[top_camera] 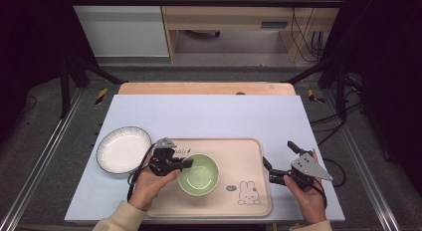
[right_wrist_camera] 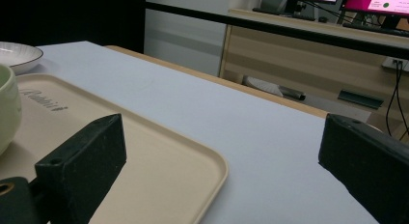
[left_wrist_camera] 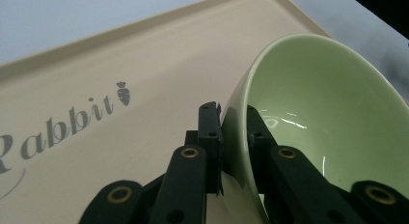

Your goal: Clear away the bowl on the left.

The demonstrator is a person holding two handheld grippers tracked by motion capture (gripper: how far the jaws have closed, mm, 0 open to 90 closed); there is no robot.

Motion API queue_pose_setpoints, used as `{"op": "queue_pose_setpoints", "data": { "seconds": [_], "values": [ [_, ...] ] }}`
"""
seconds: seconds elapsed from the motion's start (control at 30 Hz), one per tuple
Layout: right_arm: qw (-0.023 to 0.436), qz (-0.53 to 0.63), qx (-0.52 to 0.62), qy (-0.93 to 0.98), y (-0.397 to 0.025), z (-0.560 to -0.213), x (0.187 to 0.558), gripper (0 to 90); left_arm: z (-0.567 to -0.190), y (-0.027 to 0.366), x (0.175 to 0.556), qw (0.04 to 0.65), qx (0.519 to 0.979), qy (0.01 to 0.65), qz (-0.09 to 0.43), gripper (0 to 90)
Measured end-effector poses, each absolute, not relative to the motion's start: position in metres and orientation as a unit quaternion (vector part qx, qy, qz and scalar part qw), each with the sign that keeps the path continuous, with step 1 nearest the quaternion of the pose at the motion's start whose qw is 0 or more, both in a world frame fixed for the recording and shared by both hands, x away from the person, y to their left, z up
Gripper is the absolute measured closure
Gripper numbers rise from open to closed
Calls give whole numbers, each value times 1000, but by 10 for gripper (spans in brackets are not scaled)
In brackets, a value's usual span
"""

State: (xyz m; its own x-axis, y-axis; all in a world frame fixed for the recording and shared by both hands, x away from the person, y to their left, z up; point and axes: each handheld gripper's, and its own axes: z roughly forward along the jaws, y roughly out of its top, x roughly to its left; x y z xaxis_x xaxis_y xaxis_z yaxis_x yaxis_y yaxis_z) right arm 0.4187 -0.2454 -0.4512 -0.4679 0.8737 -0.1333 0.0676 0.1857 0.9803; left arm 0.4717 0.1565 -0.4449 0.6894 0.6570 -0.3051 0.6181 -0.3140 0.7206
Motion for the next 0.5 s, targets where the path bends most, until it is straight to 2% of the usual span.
{"op": "queue_pose_setpoints", "data": {
  "seconds": [0.5],
  "values": [
    [378,533,352,670,-245,-451,419,29,-447,151,477,432,809,397,-7,817]
  ]
}}
